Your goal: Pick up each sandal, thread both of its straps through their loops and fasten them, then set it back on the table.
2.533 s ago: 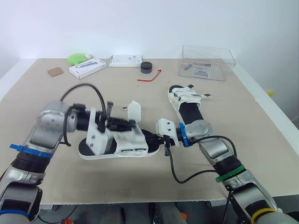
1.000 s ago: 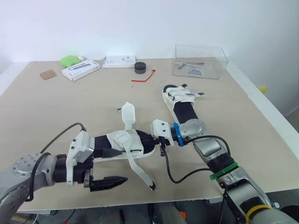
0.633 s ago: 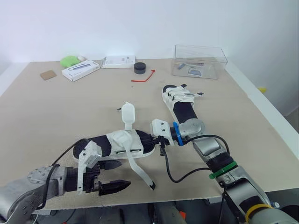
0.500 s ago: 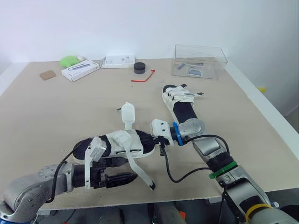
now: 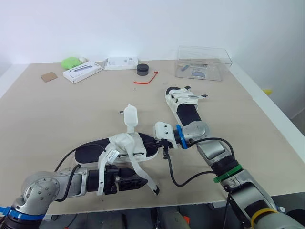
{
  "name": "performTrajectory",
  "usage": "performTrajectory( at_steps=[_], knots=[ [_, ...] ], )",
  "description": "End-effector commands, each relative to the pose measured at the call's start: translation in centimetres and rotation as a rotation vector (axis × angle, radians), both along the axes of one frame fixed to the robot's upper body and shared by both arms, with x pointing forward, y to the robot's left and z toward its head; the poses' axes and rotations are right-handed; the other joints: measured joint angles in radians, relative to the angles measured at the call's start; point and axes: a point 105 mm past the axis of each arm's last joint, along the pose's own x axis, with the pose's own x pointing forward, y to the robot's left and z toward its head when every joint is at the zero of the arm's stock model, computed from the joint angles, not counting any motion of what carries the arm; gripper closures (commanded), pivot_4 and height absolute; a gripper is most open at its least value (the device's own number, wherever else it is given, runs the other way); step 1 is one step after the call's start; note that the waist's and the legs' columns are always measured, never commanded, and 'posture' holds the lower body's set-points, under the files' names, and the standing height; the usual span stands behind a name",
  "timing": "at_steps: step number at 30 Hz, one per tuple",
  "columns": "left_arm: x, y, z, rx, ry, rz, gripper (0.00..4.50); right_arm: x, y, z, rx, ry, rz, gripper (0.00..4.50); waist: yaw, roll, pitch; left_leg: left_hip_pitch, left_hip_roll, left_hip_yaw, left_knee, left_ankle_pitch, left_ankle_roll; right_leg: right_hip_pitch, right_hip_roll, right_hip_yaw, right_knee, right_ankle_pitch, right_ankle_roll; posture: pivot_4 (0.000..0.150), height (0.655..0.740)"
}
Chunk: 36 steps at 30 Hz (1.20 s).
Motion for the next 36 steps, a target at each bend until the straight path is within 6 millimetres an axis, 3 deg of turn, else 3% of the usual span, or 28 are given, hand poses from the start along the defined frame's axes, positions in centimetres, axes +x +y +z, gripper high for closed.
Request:
performTrajectory(
  at_steps=[1, 3, 6, 14, 20, 27, 29, 33, 36],
  knots=[
    [0.7, 0.0, 0.2, 0.017, -0.055, 0.023, 0.05, 0.0, -1.3, -2.4, -0.094, 0.054, -0.047, 4.50, 0.000, 0.000, 0.000, 0.000, 0.000, 0.000, 0.000, 0.000, 0.000, 0.000, 0.000, 0.000, 0.000, 0.000, 0.000, 0.150, 0.7400],
    [0.7, -0.1, 0.2, 0.011, -0.056, 0.022, 0.05, 0.0, -1.3, -2.4, -0.094, 0.053, -0.046, 4.50, 0.000, 0.000, 0.000, 0.000, 0.000, 0.000, 0.000, 0.000, 0.000, 0.000, 0.000, 0.000, 0.000, 0.000, 0.000, 0.150, 0.7400],
    [0.6, 0.0, 0.1, 0.029, -0.070, 0.002, 0.79, 0.0, -1.3, -2.3, -0.096, 0.052, -0.046, 4.50, 0.000, 0.000, 0.000, 0.000, 0.000, 0.000, 0.000, 0.000, 0.000, 0.000, 0.000, 0.000, 0.000, 0.000, 0.000, 0.150, 0.7400],
    [0.8, 0.2, 0.3, 0.019, -0.068, 0.017, 4.48, 0.0, -1.3, -2.2, -0.096, 0.049, -0.040, 4.50, 0.000, 0.000, 0.000, 0.000, 0.000, 0.000, 0.000, 0.000, 0.000, 0.000, 0.000, 0.000, 0.000, 0.000, 0.000, 0.150, 0.7400],
    [0.5, 1.0, 1.6, -0.036, -0.076, -0.005, 4.48, -0.1, -1.1, -2.2, -0.094, 0.047, -0.033, 4.50, 0.000, 0.000, 0.000, -0.001, 0.000, 0.000, 0.000, 0.000, 0.000, -0.001, 0.000, 0.000, 0.000, 0.000, 0.000, 0.150, 0.7400],
    [-1.1, 4.5, 7.0, -0.202, -0.023, -0.119, 4.48, -0.1, -1.1, -2.1, -0.094, 0.045, -0.030, 4.50, -0.001, -0.002, 0.001, -0.001, 0.001, 0.000, -0.002, 0.000, 0.000, -0.002, 0.000, 0.000, -0.001, -0.001, -0.001, 0.150, 0.7400],
    [-0.8, 5.4, 7.8, -0.197, -0.022, -0.117, 4.48, -0.1, -1.1, -2.1, -0.094, 0.044, -0.028, 4.50, -0.001, -0.002, 0.001, -0.001, 0.001, 0.000, -0.003, 0.000, 0.000, -0.003, 0.000, -0.001, -0.002, -0.001, -0.001, 0.150, 0.7400],
    [2.6, 7.5, 9.2, -0.191, -0.086, -0.012, 4.48, -0.2, -0.8, -2.0, -0.090, 0.040, -0.021, 4.50, -0.001, -0.002, 0.001, -0.001, 0.000, 0.000, -0.004, 0.000, -0.001, -0.002, 0.001, -0.002, -0.003, -0.001, -0.001, 0.150, 0.7400],
    [3.8, 8.0, 9.2, -0.171, -0.095, 0.007, 4.48, -0.2, -0.7, -2.0, -0.089, 0.038, -0.018, 4.50, -0.002, -0.002, 0.001, -0.001, 0.000, 0.000, -0.004, 0.000, -0.001, -0.003, 0.002, -0.002, -0.003, -0.001, -0.001, 0.150, 0.7400]
  ],
)
